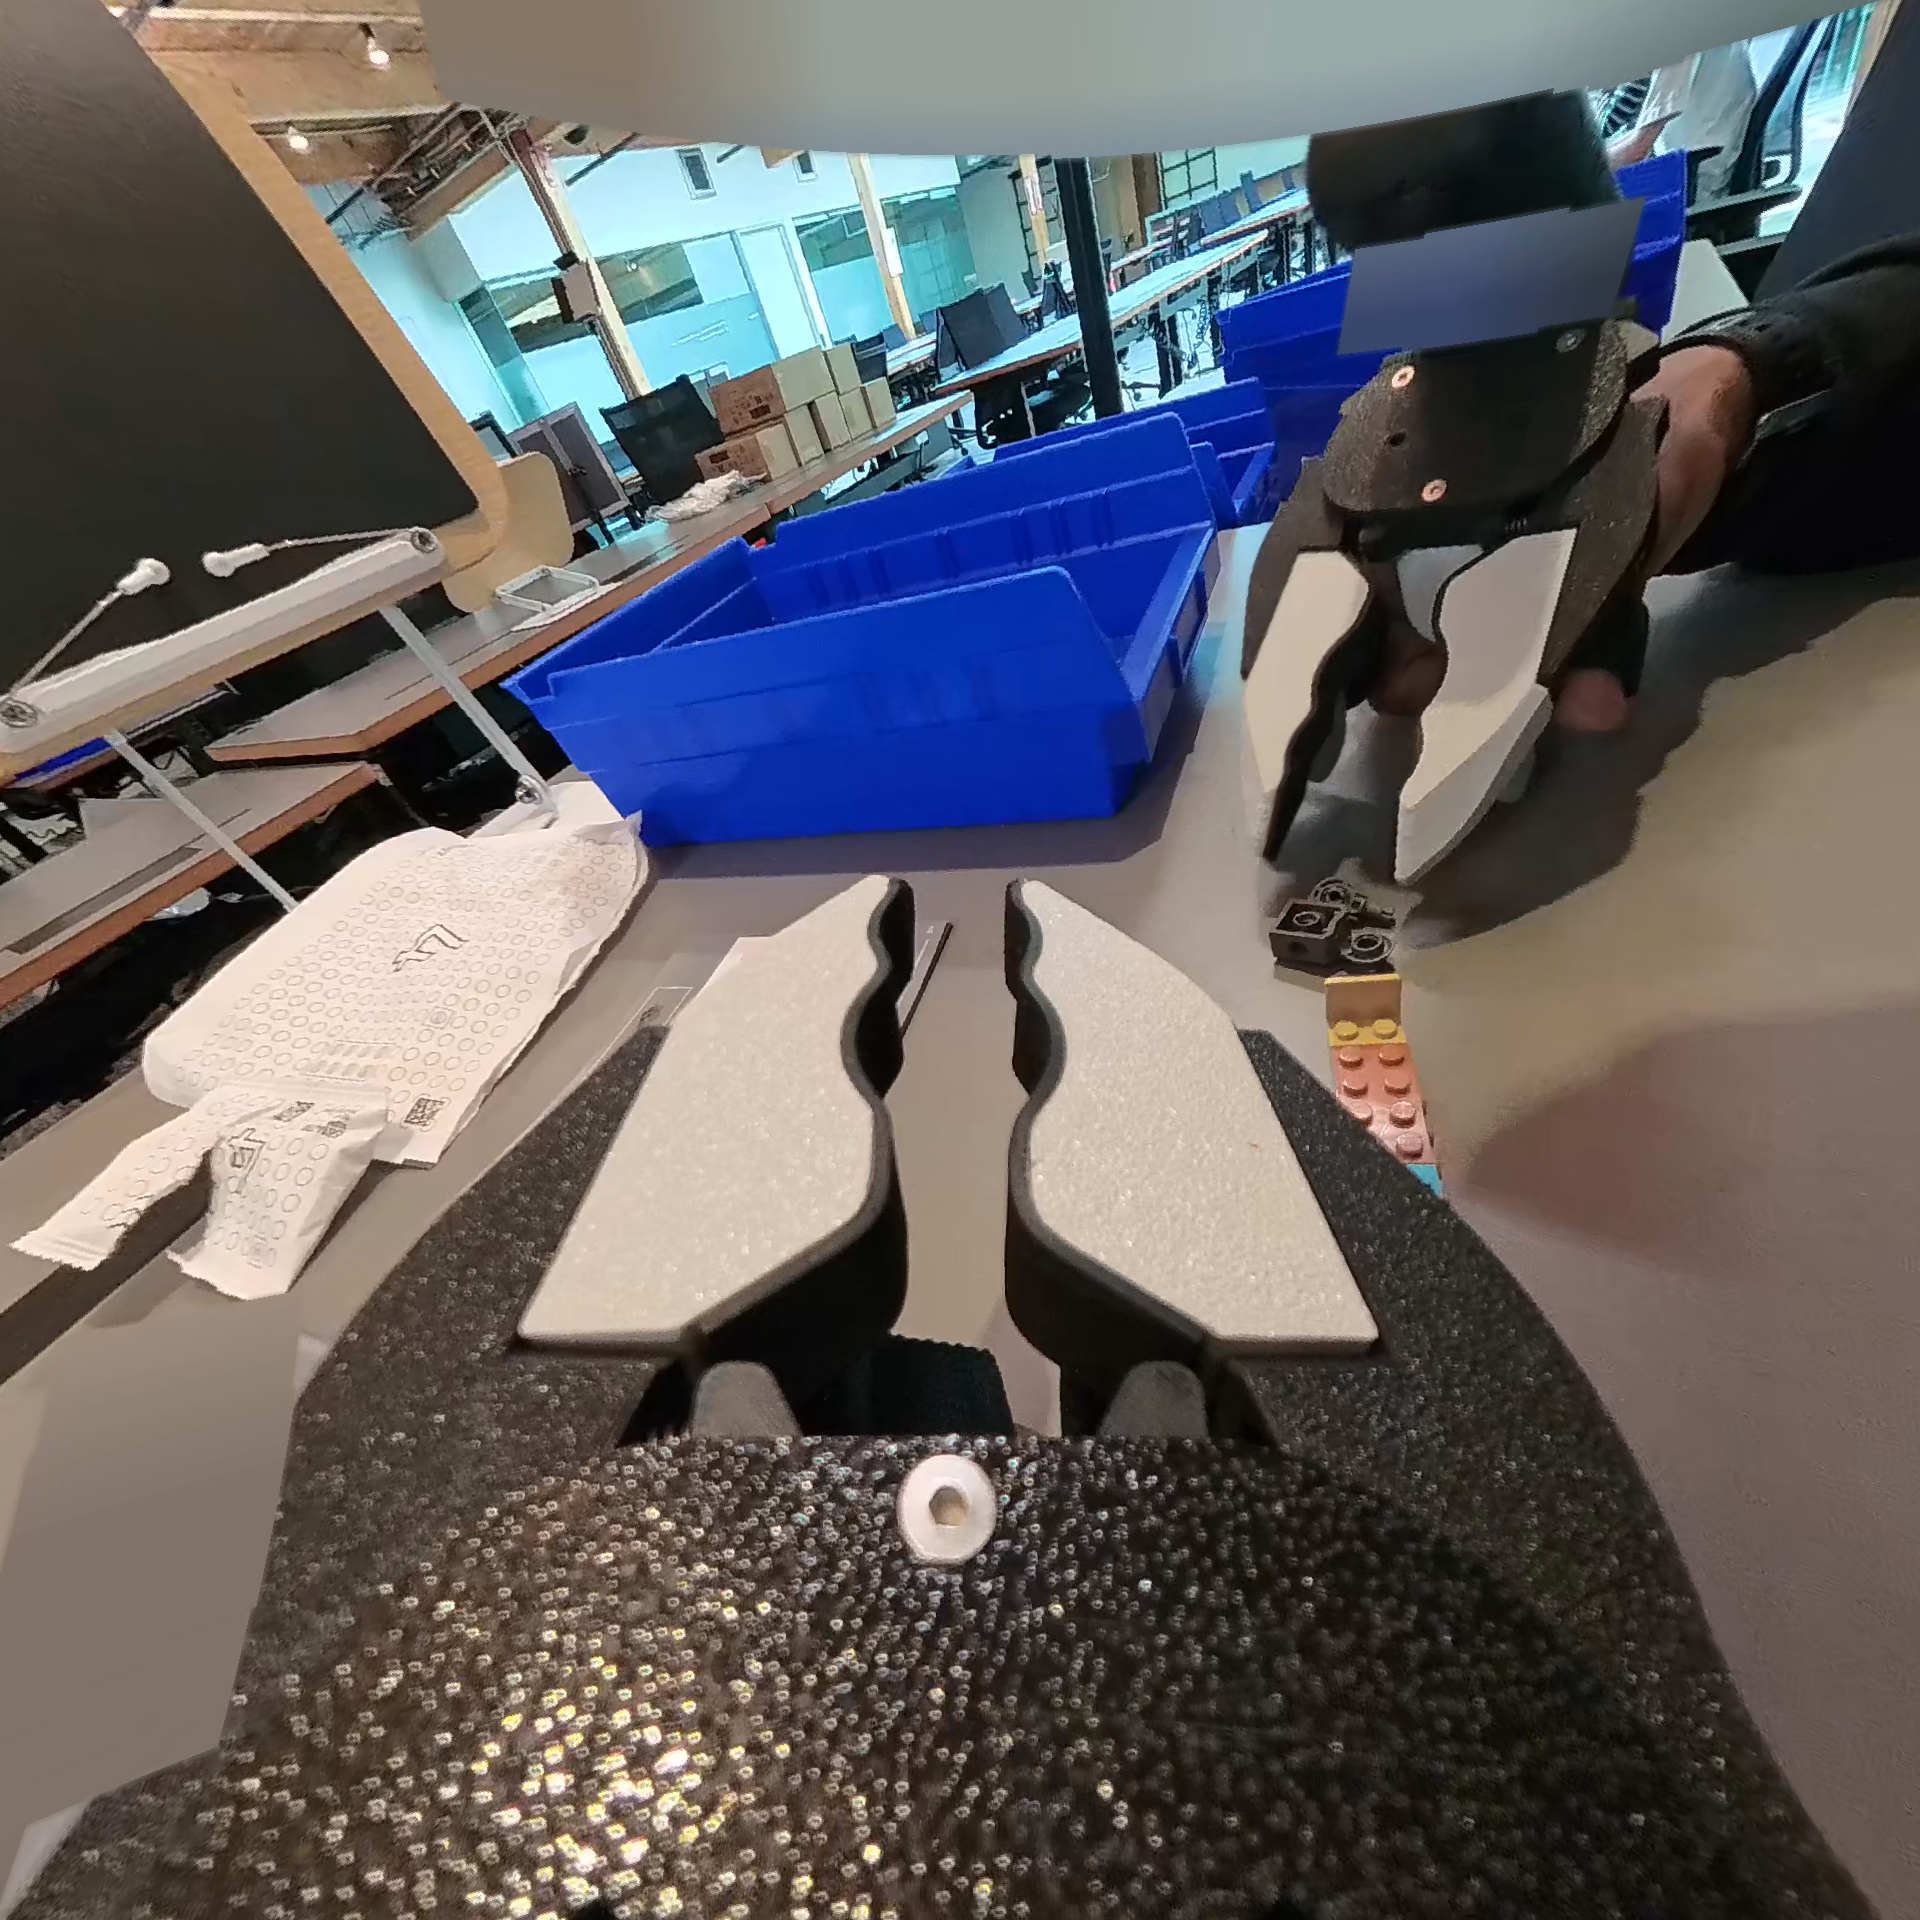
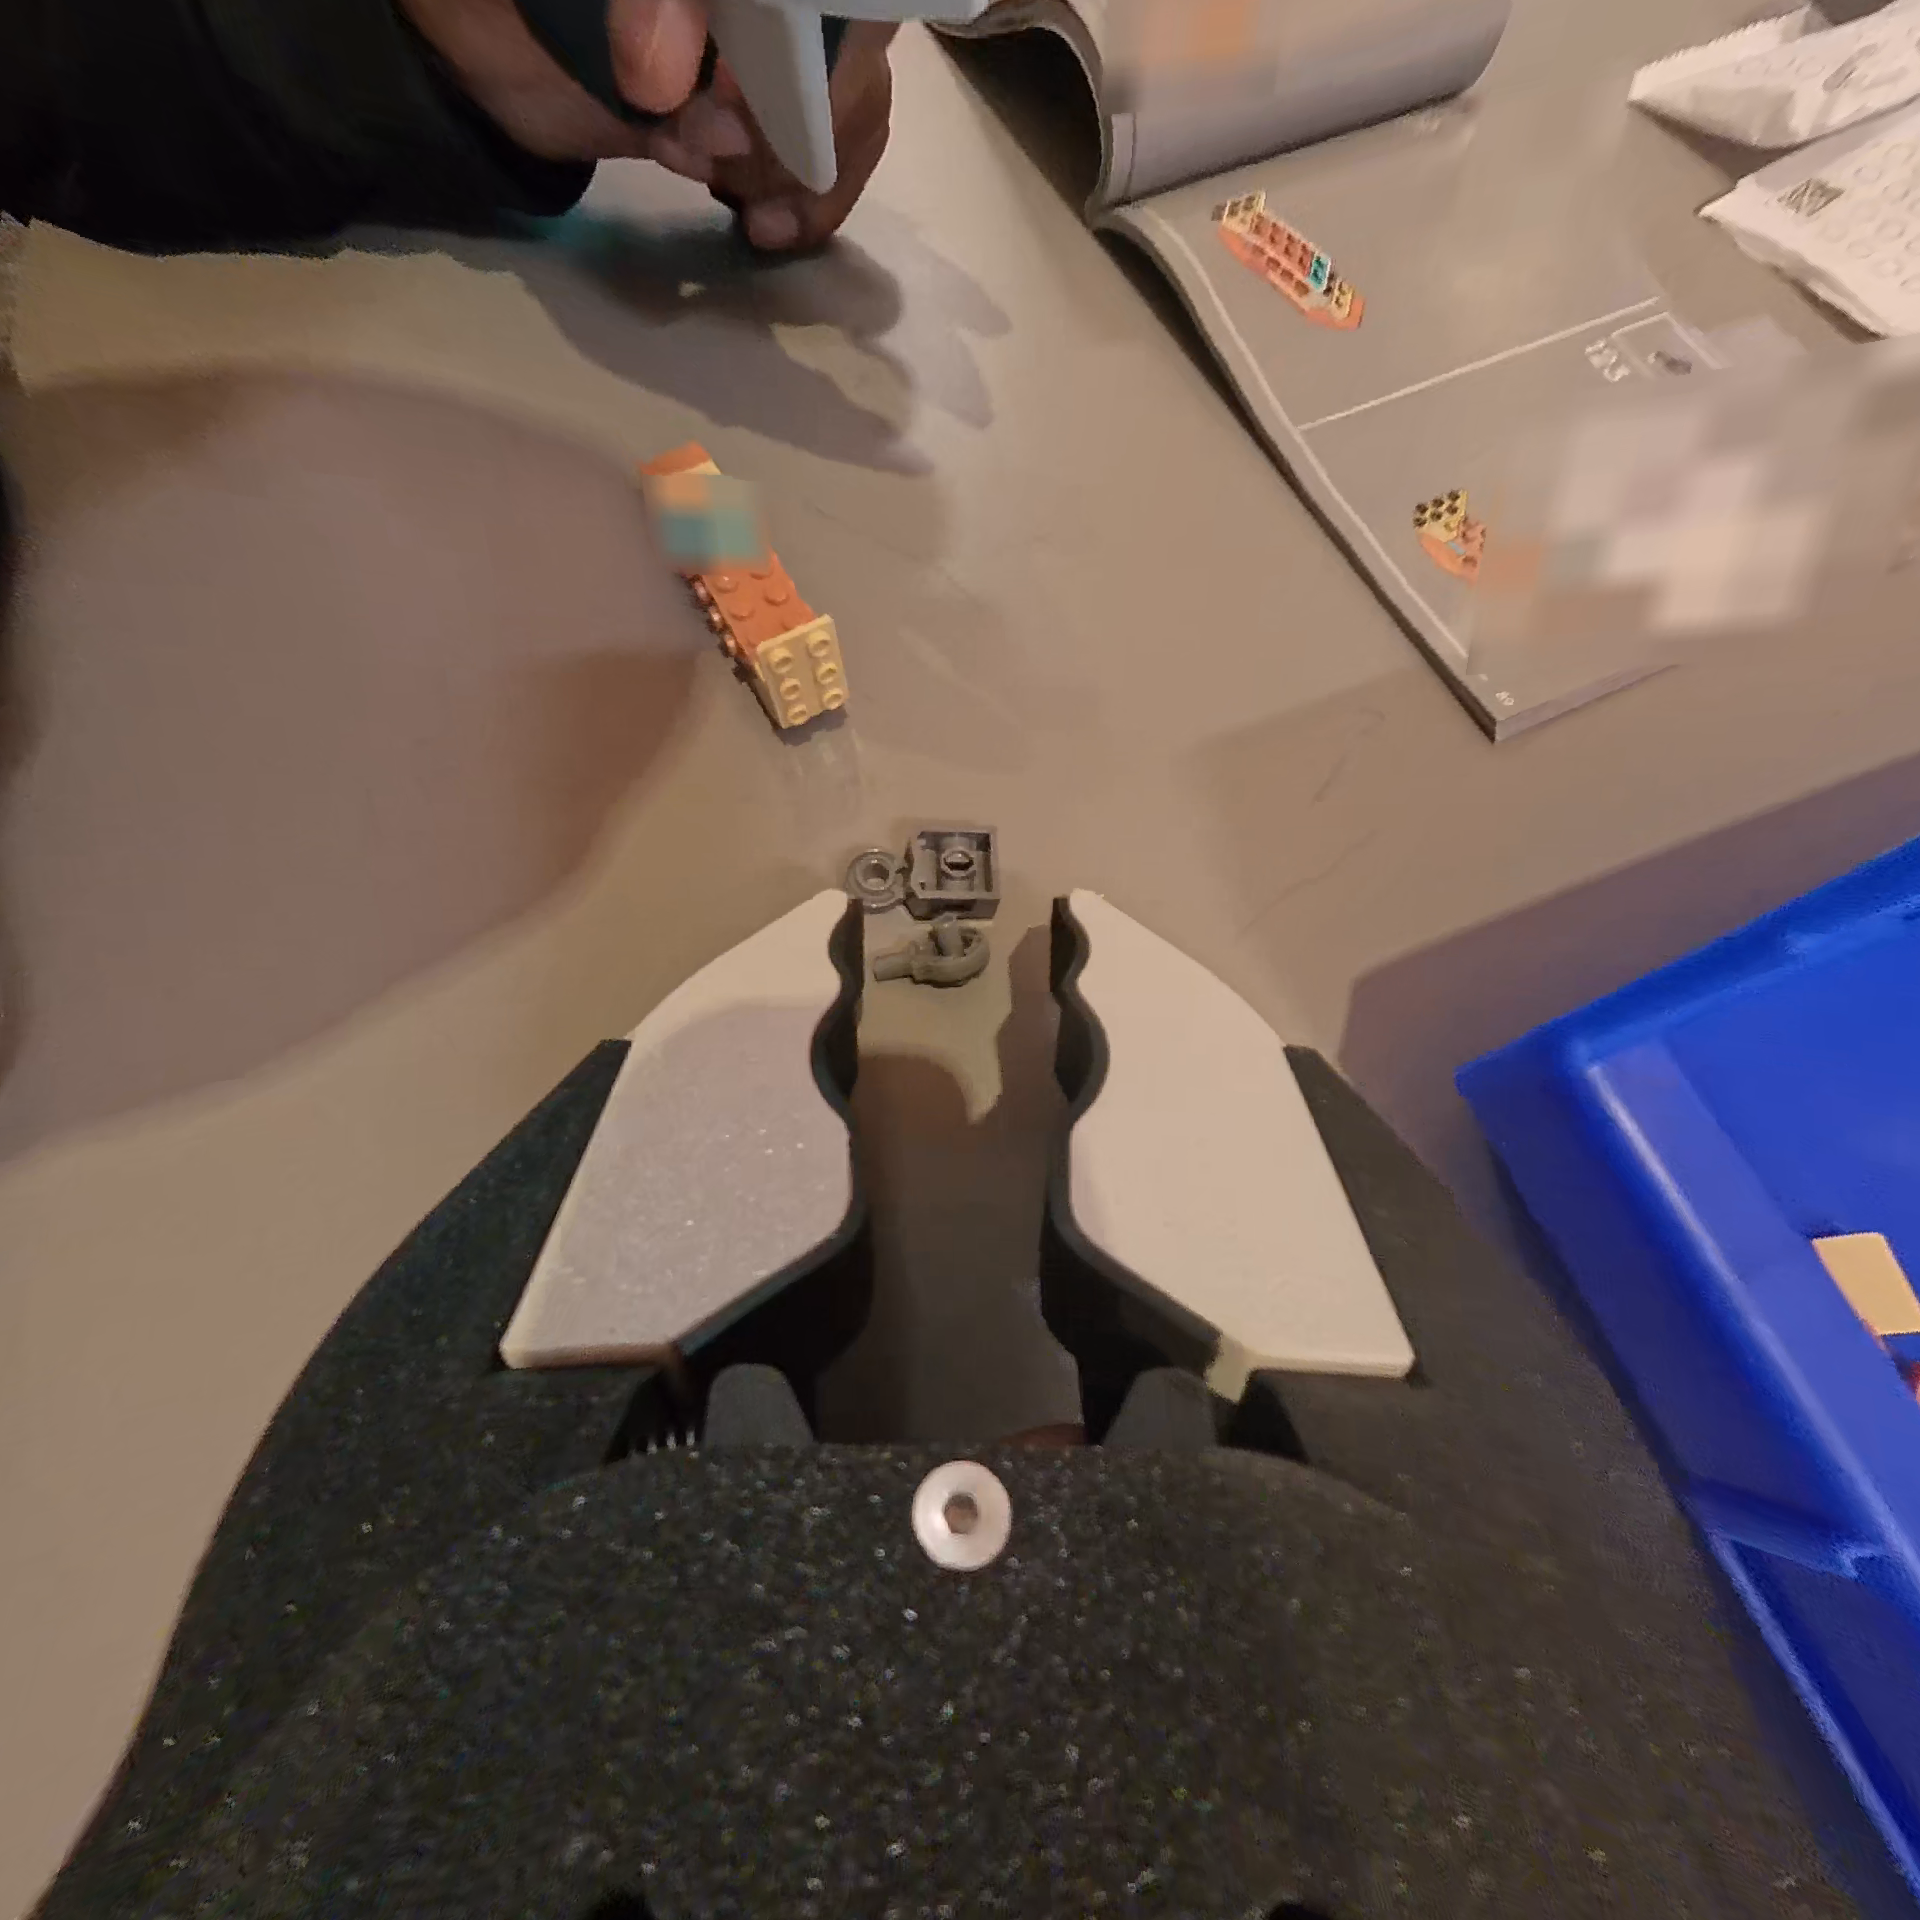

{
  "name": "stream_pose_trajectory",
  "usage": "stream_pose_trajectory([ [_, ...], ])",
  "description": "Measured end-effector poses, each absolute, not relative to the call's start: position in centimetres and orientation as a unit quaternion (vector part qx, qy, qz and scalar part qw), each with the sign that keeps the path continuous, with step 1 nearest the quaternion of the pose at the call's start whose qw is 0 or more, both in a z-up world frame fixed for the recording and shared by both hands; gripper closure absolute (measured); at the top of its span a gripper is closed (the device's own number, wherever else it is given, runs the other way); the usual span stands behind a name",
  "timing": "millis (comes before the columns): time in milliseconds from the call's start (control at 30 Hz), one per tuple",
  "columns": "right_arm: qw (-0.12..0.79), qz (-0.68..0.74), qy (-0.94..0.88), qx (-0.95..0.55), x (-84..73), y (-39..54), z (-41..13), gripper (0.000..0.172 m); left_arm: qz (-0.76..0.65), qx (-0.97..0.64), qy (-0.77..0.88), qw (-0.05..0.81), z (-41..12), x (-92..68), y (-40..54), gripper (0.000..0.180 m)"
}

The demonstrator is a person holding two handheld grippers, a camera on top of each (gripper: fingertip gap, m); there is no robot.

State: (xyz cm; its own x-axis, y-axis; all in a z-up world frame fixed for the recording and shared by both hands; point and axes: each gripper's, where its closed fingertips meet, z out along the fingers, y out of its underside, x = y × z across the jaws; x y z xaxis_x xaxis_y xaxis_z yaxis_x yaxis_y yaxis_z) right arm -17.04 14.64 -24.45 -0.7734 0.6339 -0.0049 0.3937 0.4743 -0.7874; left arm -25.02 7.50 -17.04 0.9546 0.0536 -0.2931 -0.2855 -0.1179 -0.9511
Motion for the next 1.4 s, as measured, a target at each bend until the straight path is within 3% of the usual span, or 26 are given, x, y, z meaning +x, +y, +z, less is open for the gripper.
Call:
stream_pose_trajectory([
  [567, 0.171, 0.354, -0.874, -0.286, -17.4, 13.3, -25.8, 0.13, 0.132, -0.733, 0.088, 0.661, -16.6, -24.3, 7.6, 0.164],
  [700, 0.17, 0.341, -0.877, -0.292, -17.6, 13.2, -26.1, 0.139, 0.132, -0.733, 0.091, 0.661, -16.5, -24.1, 7.6, 0.164],
  [967, 0.206, 0.372, -0.859, -0.284, -18.6, 13.3, -24.8, 0.139, 0.118, -0.733, 0.087, 0.665, -16.4, -23.8, 7.7, 0.164],
  [1100, 0.288, 0.447, -0.812, -0.24, -19.7, 12.9, -21.4, 0.139, 0.043, -0.729, 0.049, 0.681, -15.6, -23.3, 7.8, 0.164],
  [1267, 0.358, 0.572, -0.725, -0.135, -18.8, 10.8, -16.7, 0.139, -0.187, -0.708, -0.031, 0.681, -14.4, -21.6, 8.2, 0.165],
  [1400, 0.395, 0.6, -0.694, -0.061, -18.1, 8.8, -15.1, 0.139, -0.354, -0.685, -0.072, 0.632, -14.4, -19.5, 8.4, 0.161],
])
